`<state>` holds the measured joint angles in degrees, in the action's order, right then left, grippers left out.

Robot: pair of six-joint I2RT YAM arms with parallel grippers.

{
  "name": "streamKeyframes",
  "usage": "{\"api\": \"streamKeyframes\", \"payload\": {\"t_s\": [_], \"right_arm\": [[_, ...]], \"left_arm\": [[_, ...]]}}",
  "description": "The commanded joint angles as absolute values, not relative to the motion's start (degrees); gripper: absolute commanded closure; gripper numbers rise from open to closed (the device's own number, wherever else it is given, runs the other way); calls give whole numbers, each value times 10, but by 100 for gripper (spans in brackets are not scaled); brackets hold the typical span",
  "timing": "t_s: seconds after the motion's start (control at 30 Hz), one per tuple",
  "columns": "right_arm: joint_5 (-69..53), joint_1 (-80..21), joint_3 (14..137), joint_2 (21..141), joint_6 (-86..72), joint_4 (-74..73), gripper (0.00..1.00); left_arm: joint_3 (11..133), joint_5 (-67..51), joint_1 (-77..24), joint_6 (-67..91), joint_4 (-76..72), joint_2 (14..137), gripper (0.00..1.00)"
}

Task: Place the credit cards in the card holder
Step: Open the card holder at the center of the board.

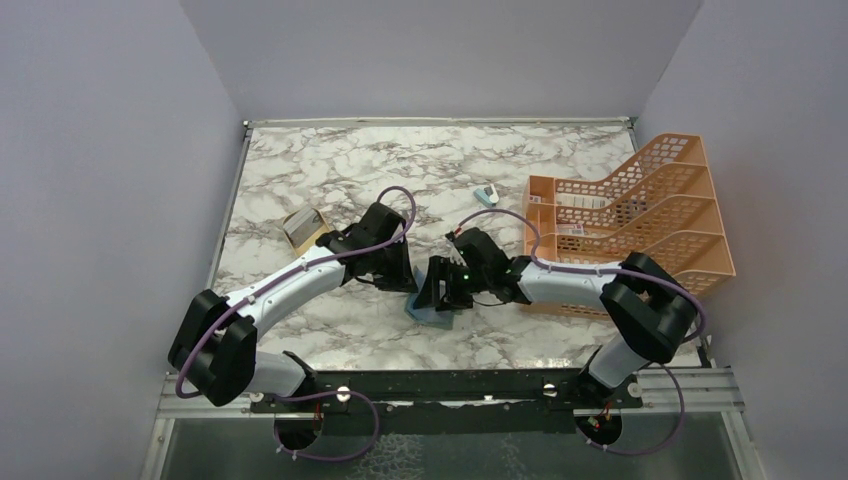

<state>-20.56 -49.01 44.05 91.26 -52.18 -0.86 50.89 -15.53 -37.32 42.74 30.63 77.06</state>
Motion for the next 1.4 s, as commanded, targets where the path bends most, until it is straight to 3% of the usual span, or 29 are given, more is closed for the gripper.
{"api": "streamKeyframes", "payload": {"t_s": [0.0,0.57,0.83,1.37], "right_arm": [[-178,-494,447,916,-526,-17,33],[42,-494,467,786,-494,-313,37],[-72,-494,467,716,-493,-162,44],[-31,-494,483,870,-471,-190,44]], "left_arm": [[518,-152,-377,421,304,769,100],[497,-173,-378,434,272,771,100],[483,-188,-378,448,240,776,100],[320,-227,-377,568,-19,760,100]]}}
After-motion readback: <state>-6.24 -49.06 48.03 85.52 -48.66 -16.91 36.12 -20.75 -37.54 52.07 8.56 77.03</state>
